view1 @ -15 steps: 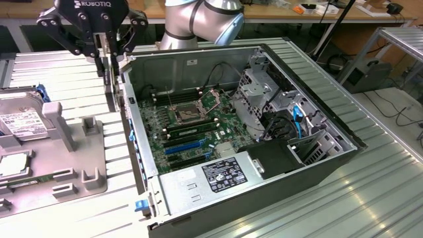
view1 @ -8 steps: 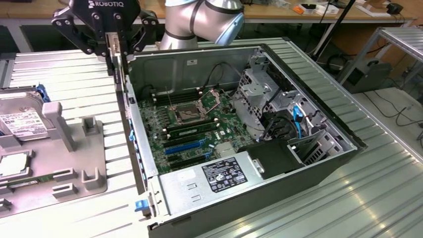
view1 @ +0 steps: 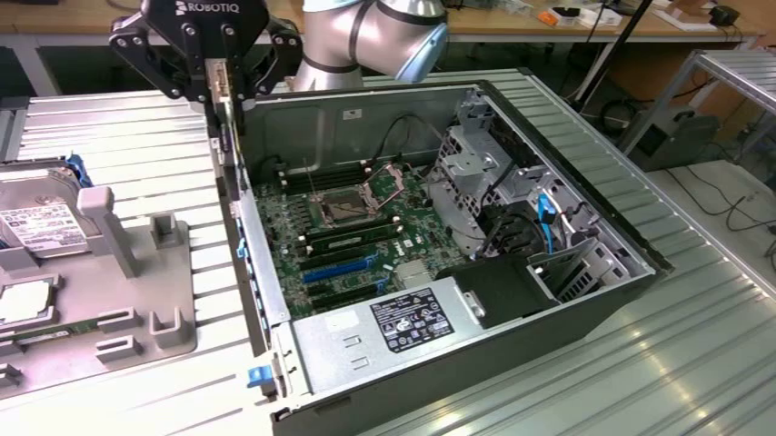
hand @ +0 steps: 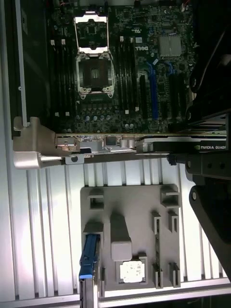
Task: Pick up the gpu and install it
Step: 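Pick up the gpu and move the gpu toward the slot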
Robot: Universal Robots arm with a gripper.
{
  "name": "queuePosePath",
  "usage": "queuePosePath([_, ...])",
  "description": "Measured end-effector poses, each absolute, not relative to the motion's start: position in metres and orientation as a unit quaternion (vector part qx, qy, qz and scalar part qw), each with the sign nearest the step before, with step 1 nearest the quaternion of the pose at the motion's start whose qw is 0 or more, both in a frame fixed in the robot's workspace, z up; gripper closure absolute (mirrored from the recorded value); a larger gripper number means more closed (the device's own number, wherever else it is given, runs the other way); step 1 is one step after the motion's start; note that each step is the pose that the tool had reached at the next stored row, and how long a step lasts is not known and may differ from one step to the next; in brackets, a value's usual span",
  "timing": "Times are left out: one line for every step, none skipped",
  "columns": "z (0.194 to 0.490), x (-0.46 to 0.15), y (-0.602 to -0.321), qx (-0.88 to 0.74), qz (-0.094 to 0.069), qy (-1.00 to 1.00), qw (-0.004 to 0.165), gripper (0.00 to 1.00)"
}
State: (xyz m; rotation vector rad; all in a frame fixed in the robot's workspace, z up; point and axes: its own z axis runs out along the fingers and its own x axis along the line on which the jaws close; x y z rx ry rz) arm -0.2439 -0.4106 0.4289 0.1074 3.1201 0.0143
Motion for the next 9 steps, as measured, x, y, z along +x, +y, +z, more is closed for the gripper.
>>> queuePosePath([0.429,-0.242,-0.411,0.034,0.005,0.999,0.01,0.73])
queuePosePath([0.429,-0.239,-0.411,0.034,0.005,0.999,0.01,0.73])
queuePosePath([0.429,-0.236,-0.411,0.034,0.005,0.999,0.01,0.73])
queuePosePath([0.429,-0.232,-0.411,0.034,0.005,0.999,0.01,0.73])
queuePosePath([0.429,-0.227,-0.411,0.034,0.005,0.999,0.01,0.73])
queuePosePath([0.429,-0.225,-0.411,0.034,0.005,0.999,0.009,0.73])
queuePosePath([0.429,-0.222,-0.411,0.034,0.005,0.999,0.009,0.73])
queuePosePath([0.429,-0.22,-0.411,0.034,0.005,0.999,0.009,0.73])
queuePosePath([0.429,-0.217,-0.411,0.034,0.005,0.999,0.009,0.73])
